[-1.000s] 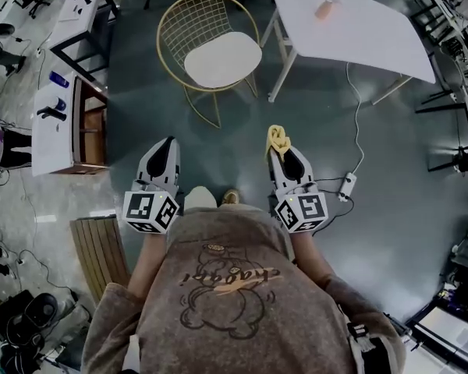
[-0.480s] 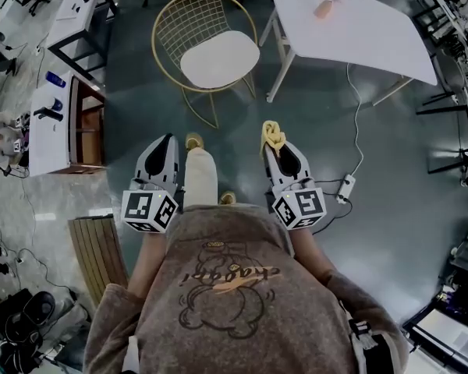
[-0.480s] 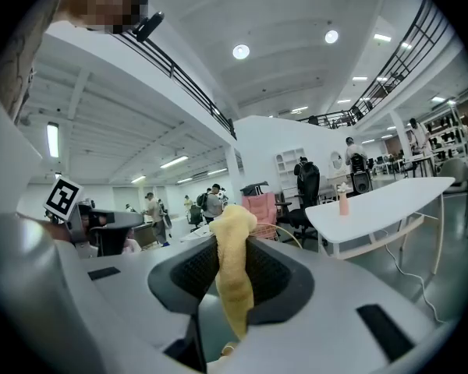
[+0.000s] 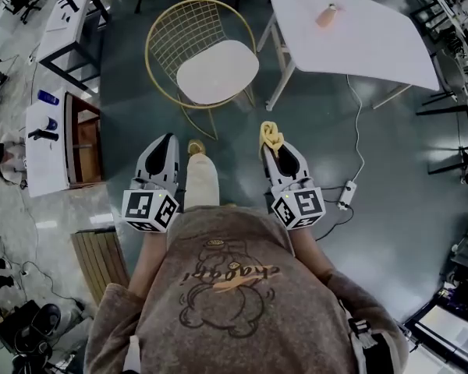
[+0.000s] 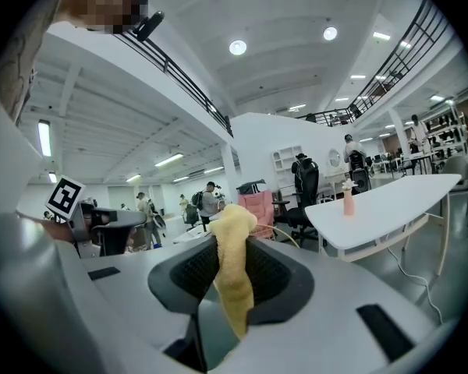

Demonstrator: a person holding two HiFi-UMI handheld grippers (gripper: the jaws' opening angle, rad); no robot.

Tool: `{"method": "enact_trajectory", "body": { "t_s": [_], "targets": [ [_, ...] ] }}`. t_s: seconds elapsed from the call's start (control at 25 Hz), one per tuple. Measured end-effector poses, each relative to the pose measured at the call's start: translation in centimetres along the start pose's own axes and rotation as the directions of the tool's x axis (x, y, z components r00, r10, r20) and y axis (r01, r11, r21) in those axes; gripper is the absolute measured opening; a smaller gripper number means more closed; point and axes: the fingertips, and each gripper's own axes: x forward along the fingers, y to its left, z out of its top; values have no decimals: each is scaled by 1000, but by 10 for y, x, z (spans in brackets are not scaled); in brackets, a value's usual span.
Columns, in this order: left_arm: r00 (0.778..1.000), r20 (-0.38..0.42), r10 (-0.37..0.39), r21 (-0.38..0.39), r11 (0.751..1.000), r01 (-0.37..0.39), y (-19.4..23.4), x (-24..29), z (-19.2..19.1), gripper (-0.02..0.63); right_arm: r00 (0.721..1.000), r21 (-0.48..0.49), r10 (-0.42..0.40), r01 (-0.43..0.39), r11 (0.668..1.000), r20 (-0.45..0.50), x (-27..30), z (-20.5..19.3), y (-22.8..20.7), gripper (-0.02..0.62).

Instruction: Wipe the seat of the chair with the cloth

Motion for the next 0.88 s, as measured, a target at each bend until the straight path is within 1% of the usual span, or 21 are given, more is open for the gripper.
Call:
{"method": "enact_trajectory", "body": {
  "t_s": [0.16,0.36,0.64,0.88],
  "targets": [
    [1000,-12,-25,-5,1000,25,22,45,9,3,1000,10,-25,25,1000,-1,40,8,-18,118],
    [998,-26,-52,-7,999,52,53,102,29,3,999,9,-38,38,999,-8,96,26,-32,118],
    [994,-57,-94,-5,996,94,98,169,55,3,997,23,-77,77,997,-5,171,49,-45,118],
    [986,-77,-148,-1,989,148,134,222,74,3,993,28,-121,120,992,10,228,67,-53,118]
  ]
}}
